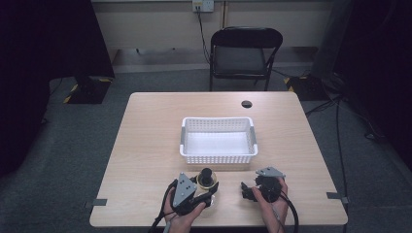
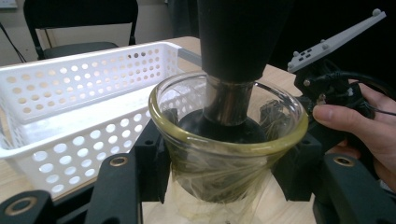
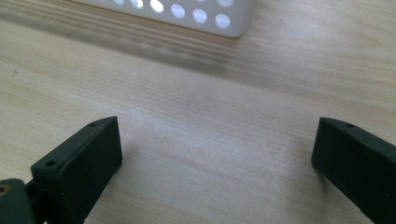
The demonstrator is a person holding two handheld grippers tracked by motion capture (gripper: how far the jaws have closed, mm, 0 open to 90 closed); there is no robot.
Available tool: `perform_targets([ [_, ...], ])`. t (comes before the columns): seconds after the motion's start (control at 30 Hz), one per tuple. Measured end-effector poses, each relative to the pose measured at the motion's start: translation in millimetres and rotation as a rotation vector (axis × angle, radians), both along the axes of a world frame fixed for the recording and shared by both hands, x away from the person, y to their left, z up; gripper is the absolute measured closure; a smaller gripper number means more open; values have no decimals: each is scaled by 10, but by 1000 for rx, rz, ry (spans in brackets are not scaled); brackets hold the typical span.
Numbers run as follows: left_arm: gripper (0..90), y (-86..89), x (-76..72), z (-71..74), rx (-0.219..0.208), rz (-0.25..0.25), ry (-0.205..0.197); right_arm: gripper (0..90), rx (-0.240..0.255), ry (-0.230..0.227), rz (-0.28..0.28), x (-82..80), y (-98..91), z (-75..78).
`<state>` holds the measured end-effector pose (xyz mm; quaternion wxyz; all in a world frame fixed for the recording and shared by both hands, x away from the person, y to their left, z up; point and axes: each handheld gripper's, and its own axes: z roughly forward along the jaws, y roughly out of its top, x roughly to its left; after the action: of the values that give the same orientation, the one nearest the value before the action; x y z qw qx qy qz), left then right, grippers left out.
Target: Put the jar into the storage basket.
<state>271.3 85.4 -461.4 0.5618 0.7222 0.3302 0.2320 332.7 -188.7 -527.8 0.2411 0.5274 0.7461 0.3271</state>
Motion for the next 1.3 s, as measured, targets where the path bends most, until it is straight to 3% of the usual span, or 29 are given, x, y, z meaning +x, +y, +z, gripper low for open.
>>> perform_targets([
  [0.17, 460, 39, 55, 44, -7, 30, -17, 7, -1, 0, 1, 0, -1, 0],
  [0.73, 460, 161, 217, 361, -1, 61, -31, 7, 0, 0, 0, 0, 0, 0],
  [0.87, 459, 150, 227, 457, 4, 82, -56, 6, 0, 0, 0, 0, 0, 0],
  [1.3, 459, 108, 376, 781, 6, 62, -94, 7, 0, 0, 0, 0, 0, 0],
])
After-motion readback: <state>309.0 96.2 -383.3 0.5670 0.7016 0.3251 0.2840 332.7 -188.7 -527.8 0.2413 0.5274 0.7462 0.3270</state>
